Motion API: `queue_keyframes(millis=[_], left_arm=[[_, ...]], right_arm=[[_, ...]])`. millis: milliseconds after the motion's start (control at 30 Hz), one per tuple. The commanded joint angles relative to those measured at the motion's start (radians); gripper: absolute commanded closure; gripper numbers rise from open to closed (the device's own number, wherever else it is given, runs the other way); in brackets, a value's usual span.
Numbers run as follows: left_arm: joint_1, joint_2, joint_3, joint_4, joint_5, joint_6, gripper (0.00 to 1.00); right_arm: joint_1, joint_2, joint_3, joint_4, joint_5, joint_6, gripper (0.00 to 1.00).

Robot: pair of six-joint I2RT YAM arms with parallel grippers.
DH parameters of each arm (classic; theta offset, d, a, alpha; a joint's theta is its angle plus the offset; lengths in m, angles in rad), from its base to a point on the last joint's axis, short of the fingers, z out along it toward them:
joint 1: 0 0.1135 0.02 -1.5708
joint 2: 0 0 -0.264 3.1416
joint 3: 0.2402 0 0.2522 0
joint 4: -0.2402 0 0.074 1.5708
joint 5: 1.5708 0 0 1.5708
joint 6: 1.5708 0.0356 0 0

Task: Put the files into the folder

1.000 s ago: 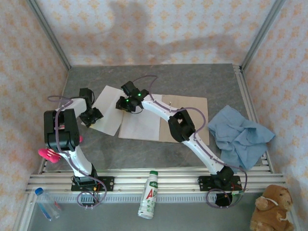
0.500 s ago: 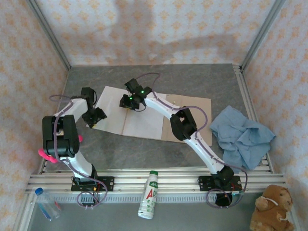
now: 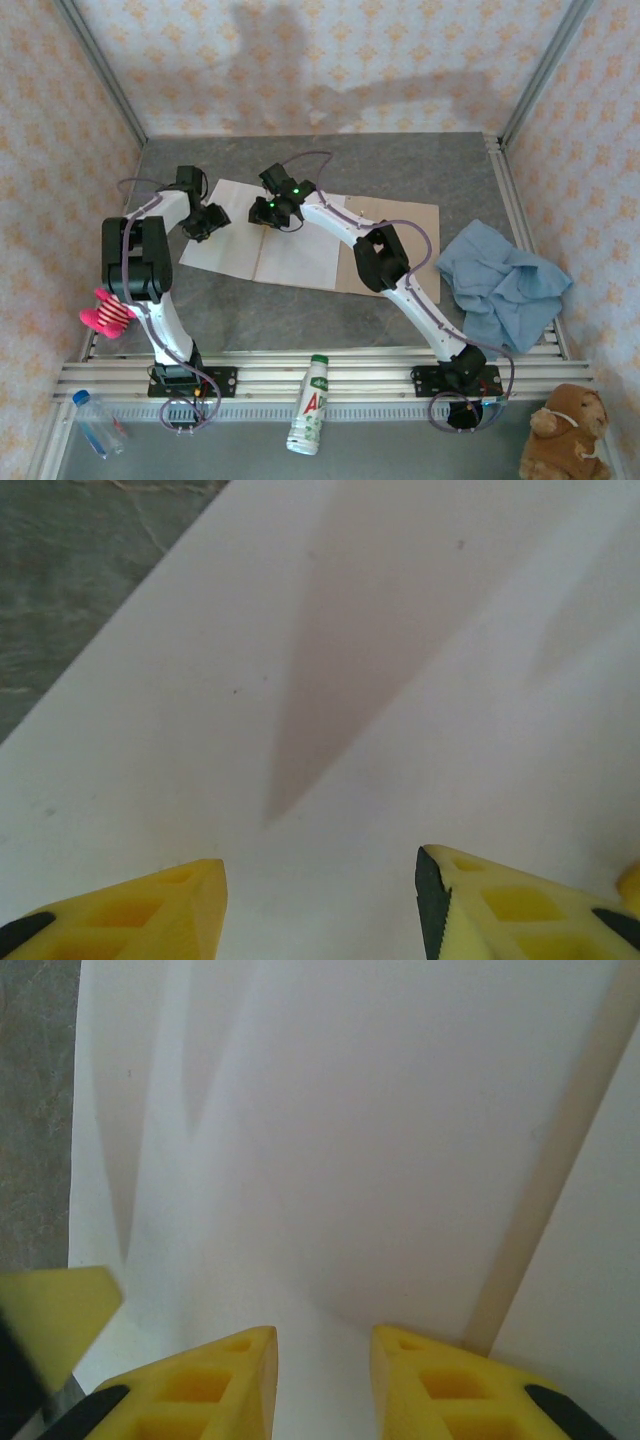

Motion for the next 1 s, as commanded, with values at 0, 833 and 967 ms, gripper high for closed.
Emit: queue_keyframes(millis=[0,833,967], left_arm=[[-0.002,0.045,0.045,0.027,-0.008,0.011,0.47],[0.092,0.056,0.016,-0.002,-0.036,-0.204,0.49],[0.096,-0.029,0.051,-0.049,-0.027,-0.183,0.43]], right_arm=[[0.010,-0.061,-0.031,-0.060,0.005,-0.027,0.69],[0.040,-0.074,-0.007,0.007,-0.029,0.039,0.67],[0.044,-0.068,-0.009,0.009,-0.014,0.059,0.67]])
